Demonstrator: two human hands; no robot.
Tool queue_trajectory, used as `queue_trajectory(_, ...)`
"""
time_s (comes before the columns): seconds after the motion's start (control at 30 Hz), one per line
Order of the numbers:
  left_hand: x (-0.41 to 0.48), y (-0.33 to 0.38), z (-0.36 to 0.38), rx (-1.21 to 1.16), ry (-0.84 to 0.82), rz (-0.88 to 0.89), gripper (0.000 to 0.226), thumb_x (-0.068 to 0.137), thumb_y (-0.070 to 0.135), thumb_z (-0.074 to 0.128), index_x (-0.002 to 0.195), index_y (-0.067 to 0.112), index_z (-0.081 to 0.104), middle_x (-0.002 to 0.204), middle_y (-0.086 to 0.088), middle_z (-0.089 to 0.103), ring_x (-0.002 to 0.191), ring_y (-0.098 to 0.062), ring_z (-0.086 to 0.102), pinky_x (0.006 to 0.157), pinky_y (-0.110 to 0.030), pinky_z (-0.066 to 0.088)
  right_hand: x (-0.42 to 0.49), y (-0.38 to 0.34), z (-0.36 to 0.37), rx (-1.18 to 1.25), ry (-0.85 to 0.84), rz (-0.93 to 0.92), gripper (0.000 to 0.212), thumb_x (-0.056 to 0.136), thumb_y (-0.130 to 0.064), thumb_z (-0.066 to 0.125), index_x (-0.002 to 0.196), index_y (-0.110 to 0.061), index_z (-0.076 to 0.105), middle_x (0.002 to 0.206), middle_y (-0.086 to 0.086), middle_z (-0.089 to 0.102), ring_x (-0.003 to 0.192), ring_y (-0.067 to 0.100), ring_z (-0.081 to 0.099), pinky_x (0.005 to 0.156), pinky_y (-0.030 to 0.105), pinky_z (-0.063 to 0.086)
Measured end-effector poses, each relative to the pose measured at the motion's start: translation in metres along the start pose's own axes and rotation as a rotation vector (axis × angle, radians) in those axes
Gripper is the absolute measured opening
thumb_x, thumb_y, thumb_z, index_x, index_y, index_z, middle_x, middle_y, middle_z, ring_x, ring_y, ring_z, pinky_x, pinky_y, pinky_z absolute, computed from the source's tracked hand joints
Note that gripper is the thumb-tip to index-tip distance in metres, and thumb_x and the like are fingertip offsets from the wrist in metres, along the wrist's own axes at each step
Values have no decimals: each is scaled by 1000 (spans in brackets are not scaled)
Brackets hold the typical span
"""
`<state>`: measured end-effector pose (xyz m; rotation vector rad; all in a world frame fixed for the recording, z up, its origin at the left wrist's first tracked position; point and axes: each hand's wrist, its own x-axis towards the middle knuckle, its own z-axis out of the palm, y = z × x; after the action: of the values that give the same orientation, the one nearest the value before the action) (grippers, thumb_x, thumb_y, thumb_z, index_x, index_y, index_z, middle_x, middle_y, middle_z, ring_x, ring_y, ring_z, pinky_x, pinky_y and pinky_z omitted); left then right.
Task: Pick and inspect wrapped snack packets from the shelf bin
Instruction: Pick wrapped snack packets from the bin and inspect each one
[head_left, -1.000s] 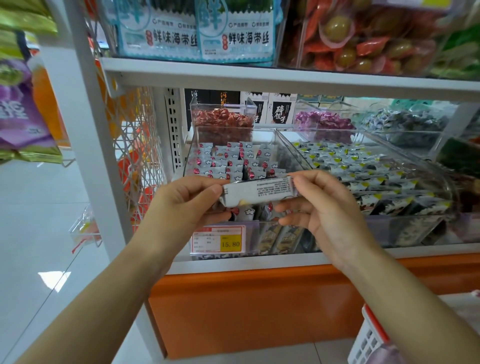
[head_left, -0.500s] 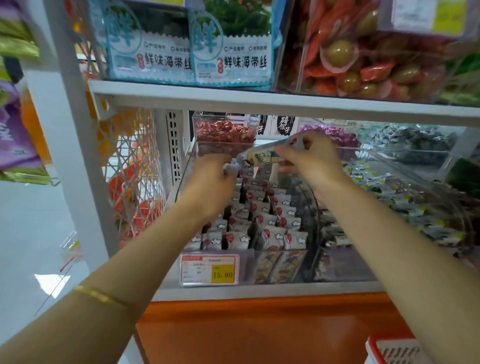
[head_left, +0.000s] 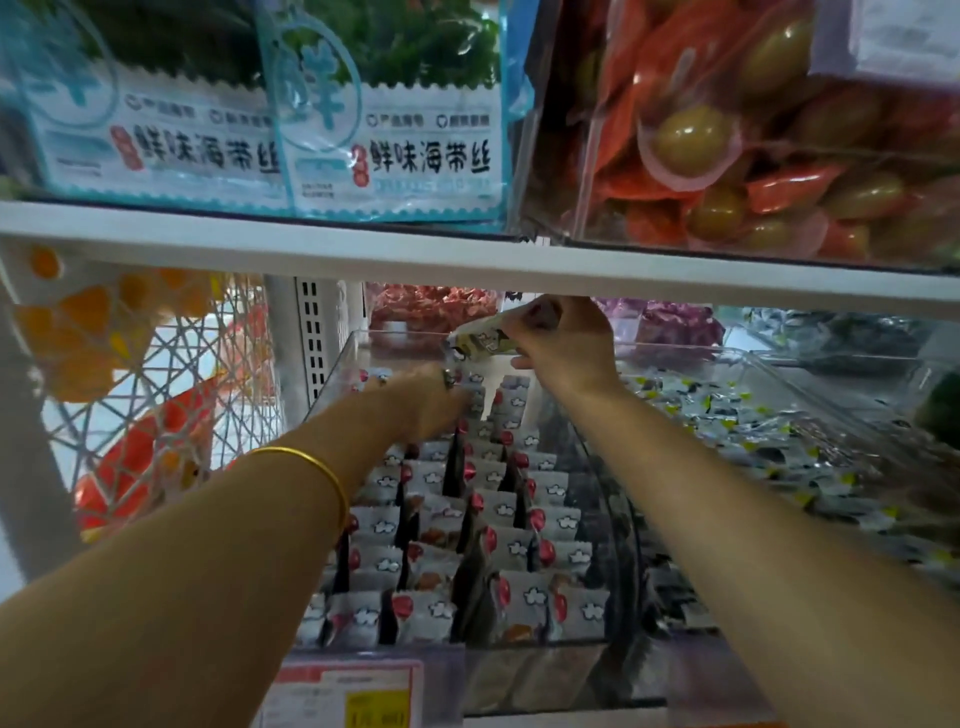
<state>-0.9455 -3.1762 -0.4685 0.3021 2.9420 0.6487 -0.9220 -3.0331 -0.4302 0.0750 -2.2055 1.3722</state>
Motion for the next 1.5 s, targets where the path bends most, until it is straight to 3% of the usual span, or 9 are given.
queue_trajectory(0.17,-6,-8,-2,216,-2,-59,59,90,59,17,123,18,42,124,-14,58,121,-30,49,113,-55,6,3,-5,10,59,0,13,26,83,-14,68,101,3,58,98,15,66,92,27,66,81,42,56)
queue_trajectory(0.33,-24,-9,-1,384,39,-50,66,91,59,13,134,13,34,135,-17,49,127,-33,41,113,-54,12,3,-17,35,46,-60,-28,25,84,-12,66,104,-1,55,103,12,63,98,27,62,85,43,54)
queue_trajectory(0.5,-44,-8,0,421,2,-47,71,93,59,12,147,13,20,152,-15,26,142,-30,19,114,-51,2,9,-20,60,-282,-135,-135,17,82,-15,68,85,-12,51,79,-2,52,79,15,53,68,25,43)
queue_trajectory(0.7,-56,-7,-2,432,-11,-18,68,95,55,12,151,15,2,159,-7,5,145,-23,0,115,-48,-4,9,-19,85,-571,-192,-215,37,79,-17,72,107,-2,55,101,11,58,93,23,56,68,27,39)
queue_trajectory(0.9,-84,-7,-6,467,-32,38,64,98,47,10,150,11,2,158,-11,0,145,-28,-5,117,-47,2,2,-15,96,-900,-517,-239,22,95,-28,50,107,-18,65,121,4,58,118,25,42,101,42,31)
queue_trajectory(1.07,-122,3,-5,464,-74,87,63,100,42,13,149,4,2,157,-18,-7,144,-33,-12,117,-47,2,-12,-24,62,-586,-325,-214,35,91,-4,43,114,-18,66,127,9,59,112,24,55,97,32,44)
queue_trajectory(1.23,-174,-3,3,386,66,133,60,101,38,15,149,6,0,157,-15,-4,145,-27,-9,118,-47,7,-77,-35,9,-249,-280,-174,33,93,3,42,108,-10,68,104,2,67,89,11,59,64,0,39)
queue_trajectory(1.37,-211,-13,20,465,210,184,63,99,43,11,149,8,-4,158,-11,-7,145,-23,-9,116,-37,-5,-136,-35,-21,-193,-251,-153,27,91,2,51,105,-12,70,98,-2,69,75,-8,58,68,1,43)
queue_trajectory(1.5,-227,-20,33,550,227,204,71,95,53,4,149,10,-8,158,-8,-7,145,-20,-10,114,-34,-11,-169,-38,-31,-308,-277,-205,20,89,-8,59,103,-16,71,101,-4,69,87,2,58,76,3,42)
